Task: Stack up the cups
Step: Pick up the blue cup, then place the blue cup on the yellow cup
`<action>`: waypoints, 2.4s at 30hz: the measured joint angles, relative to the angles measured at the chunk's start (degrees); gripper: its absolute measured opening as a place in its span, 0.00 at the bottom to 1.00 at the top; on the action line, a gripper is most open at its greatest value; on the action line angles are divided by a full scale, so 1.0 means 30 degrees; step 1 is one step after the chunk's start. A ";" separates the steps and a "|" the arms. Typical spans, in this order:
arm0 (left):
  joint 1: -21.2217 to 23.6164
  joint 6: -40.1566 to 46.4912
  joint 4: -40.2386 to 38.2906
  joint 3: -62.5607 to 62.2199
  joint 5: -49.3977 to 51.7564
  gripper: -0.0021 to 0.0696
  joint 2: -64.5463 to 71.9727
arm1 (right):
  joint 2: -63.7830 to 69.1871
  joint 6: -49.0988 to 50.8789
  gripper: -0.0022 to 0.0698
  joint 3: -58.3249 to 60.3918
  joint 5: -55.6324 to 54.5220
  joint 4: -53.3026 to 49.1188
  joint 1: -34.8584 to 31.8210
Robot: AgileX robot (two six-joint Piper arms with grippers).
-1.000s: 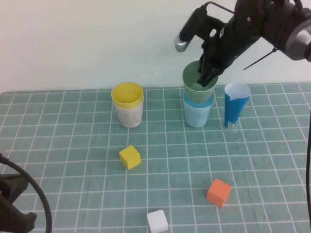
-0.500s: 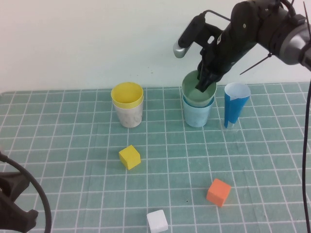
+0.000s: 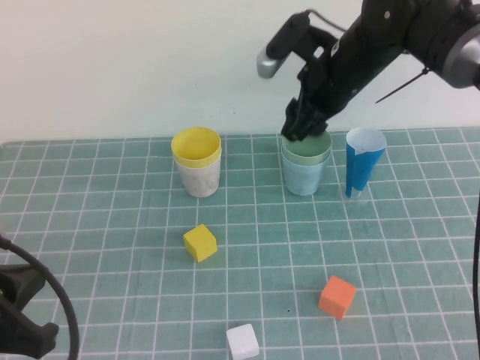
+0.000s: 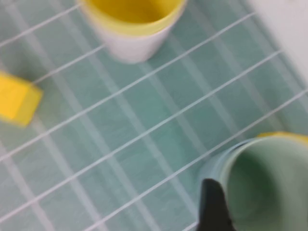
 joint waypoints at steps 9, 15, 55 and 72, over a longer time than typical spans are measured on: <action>0.0000 0.0000 -0.0354 0.0000 -0.0240 0.03 0.0000 | 0.1583 -0.0220 0.78 0.0000 0.0404 -0.0121 0.0168; 0.0000 -0.0014 -0.0382 0.0000 -0.0253 0.03 0.0000 | 0.2377 -0.0220 0.77 0.0000 0.0083 -0.0513 0.0168; 0.0000 0.0049 -0.1422 0.0000 -0.0550 0.03 0.0000 | 0.3640 -0.5313 0.10 -0.4748 -0.1604 0.2569 0.3290; 0.0000 0.0049 -0.1812 0.0626 -0.1217 0.03 0.0000 | 0.3070 -0.5484 0.53 -0.4743 -0.1253 0.2801 0.3290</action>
